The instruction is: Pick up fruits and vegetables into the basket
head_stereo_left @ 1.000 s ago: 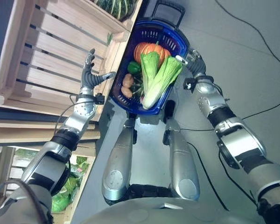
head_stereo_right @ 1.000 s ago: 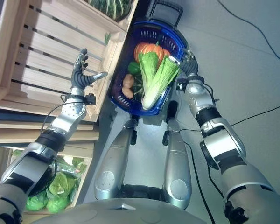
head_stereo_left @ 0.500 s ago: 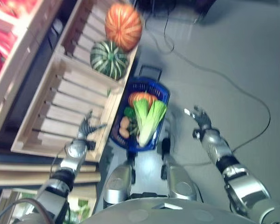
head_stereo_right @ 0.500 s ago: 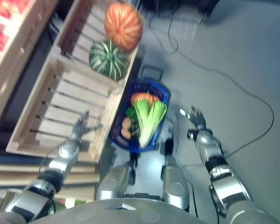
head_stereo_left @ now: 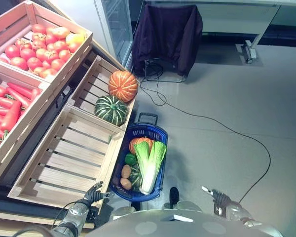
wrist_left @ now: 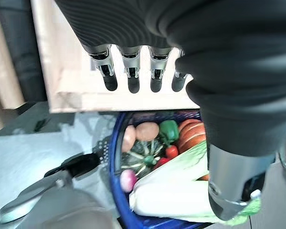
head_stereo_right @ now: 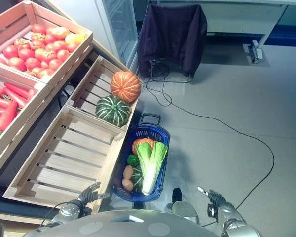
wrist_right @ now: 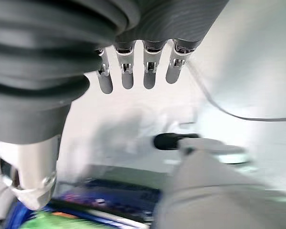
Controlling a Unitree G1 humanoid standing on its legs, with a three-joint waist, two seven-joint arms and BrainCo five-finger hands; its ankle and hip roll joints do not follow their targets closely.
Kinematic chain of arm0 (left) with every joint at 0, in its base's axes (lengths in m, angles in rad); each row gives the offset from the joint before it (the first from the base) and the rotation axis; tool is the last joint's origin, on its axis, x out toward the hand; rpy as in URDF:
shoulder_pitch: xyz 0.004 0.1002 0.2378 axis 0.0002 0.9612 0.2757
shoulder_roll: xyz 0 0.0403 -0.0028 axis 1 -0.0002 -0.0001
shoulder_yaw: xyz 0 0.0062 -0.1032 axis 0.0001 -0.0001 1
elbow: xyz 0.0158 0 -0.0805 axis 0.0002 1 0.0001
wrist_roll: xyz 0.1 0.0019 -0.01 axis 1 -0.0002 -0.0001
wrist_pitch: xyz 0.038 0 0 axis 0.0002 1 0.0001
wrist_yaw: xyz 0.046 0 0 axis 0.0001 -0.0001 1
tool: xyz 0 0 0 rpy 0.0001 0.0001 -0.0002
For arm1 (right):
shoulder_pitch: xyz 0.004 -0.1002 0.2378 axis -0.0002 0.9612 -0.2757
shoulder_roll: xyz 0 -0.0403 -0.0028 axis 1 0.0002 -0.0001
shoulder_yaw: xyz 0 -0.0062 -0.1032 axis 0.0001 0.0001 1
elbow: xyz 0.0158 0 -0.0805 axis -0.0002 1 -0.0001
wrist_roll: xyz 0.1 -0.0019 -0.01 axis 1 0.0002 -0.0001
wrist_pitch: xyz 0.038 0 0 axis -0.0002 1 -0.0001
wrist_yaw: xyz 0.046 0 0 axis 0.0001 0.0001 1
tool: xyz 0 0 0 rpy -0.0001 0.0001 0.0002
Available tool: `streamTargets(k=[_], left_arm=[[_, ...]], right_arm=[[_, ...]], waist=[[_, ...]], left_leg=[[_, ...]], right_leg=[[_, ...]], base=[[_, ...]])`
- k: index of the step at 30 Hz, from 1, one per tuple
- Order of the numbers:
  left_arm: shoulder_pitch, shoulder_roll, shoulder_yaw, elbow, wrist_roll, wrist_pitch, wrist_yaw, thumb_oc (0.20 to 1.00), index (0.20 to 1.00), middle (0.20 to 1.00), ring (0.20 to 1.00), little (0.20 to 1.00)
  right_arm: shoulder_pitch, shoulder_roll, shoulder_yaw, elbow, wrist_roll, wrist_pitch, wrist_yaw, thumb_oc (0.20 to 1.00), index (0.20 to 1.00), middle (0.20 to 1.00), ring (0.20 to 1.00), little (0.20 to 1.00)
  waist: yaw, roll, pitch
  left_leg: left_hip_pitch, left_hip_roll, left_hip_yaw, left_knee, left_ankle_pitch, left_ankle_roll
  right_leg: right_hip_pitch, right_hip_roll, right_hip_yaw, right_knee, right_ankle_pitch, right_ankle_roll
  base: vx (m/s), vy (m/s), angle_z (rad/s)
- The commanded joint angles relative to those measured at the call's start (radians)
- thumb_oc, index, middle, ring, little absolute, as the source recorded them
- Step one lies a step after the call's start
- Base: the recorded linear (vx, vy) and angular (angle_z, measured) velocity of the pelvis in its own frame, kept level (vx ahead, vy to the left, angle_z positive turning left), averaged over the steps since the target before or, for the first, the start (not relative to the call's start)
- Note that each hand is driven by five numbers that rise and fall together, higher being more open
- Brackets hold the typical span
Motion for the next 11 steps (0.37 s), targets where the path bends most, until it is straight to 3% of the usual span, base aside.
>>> streamTargets(k=[1,11], left_arm=[[-0.044,-0.014,0.063,0.07,0.032,0.008,-0.022,1.0,1.0,1.0,1.0,1.0],[-0.047,-0.02,0.091,0.097,-0.019,0.059,-0.044,1.0,1.0,1.0,1.0,1.0]], right_arm=[[-0.056,0.006,-0.031,0.043,0.024,0.025,0.029,1.0,1.0,1.0,1.0,1.0],[-0.053,0.001,-0.052,0.086,-0.003,0.117,0.038,1.0,1.0,1.0,1.0,1.0]], waist=[[-0.009,0.001,0.008],[-0.011,-0.003,-0.01]], left_leg=[[-0.045,-0.038,-0.026,0.019,-0.061,0.007],[-0.029,-0.033,-0.023,0.007,-0.067,0.004]], right_leg=[[0.076,-0.005,-0.014,0.049,-0.118,0.076],[0.091,0.0,-0.01,0.026,-0.112,0.078]], base=[[0.0,0.0,0.0],[0.0,0.0,0.0]])
